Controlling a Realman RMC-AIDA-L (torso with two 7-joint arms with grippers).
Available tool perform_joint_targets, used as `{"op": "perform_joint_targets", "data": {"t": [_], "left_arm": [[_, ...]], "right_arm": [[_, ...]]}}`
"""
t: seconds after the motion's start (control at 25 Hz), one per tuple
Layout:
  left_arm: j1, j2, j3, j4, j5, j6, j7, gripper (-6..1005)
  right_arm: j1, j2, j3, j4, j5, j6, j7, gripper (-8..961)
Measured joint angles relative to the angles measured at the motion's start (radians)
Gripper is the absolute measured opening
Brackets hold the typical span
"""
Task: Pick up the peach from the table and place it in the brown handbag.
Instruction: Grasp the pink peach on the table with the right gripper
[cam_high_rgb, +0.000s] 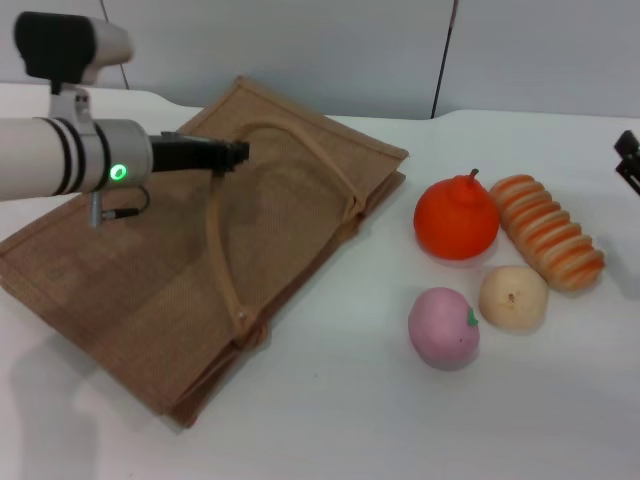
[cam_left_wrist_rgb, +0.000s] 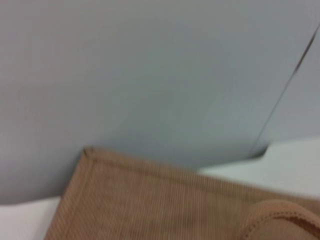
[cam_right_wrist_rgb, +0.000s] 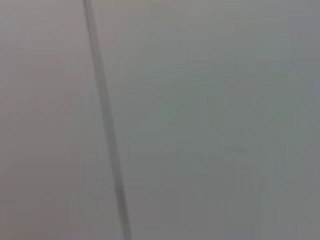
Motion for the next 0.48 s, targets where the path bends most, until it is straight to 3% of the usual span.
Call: {"op": "perform_joint_targets", "data": {"t": [0.16,0.28,0.48], "left_arm": [[0.053,0.016,-0.021,0.001,-0.211,-0.07,0.142,116],[0.094,0.031,-0.113,-0.033,-0.387,-0.221,0.296,116],[0.102,0.049,-0.23,-0.105,-0.445,-0.367,0.384,116]], "right_arm": [[0.059,-0.002,-0.072,-0.127,-0.115,0.137,0.081,823],[0.122,-0.002,-0.153,-0.203,-0.24,0.222,0.128,823],[0.184,-0.003,-0.267,-0.213,-0.364,0.254,0.144,823]]}}
